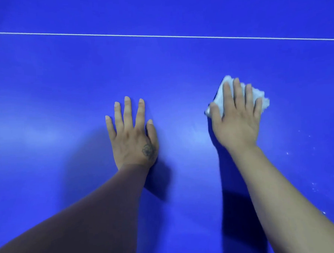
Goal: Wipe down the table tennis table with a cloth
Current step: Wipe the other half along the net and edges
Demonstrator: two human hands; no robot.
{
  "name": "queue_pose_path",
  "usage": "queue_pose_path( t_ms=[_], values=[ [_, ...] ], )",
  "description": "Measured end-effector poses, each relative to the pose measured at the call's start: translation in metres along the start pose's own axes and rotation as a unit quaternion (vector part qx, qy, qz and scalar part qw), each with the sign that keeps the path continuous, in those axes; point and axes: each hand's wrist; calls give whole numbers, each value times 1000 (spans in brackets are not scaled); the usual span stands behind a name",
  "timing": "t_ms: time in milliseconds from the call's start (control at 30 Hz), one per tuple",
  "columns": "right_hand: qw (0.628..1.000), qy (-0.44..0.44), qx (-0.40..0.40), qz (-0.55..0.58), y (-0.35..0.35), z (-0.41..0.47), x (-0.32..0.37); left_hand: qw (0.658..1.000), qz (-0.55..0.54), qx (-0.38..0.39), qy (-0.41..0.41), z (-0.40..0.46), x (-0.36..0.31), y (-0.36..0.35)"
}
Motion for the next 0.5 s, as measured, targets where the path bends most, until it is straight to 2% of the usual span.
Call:
queue_pose_path(
  t_ms=[133,300,500],
  values=[
    [1000,6,18,20,-21,57,53,1000,-2,18,9,0,0,-1],
    [992,122,16,37,-32,44,112,1000,-5,19,11,1,2,-3],
    [977,207,2,54,-16,-18,77,1000,-11,22,11,1,3,-3]
  ],
)
Point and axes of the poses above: each hand's wrist, its own z-axis towards the middle knuckle, its own y-axis out of the back of the hand, x = y × z, and after that the axes turned 12 degrees about -x, right-handed
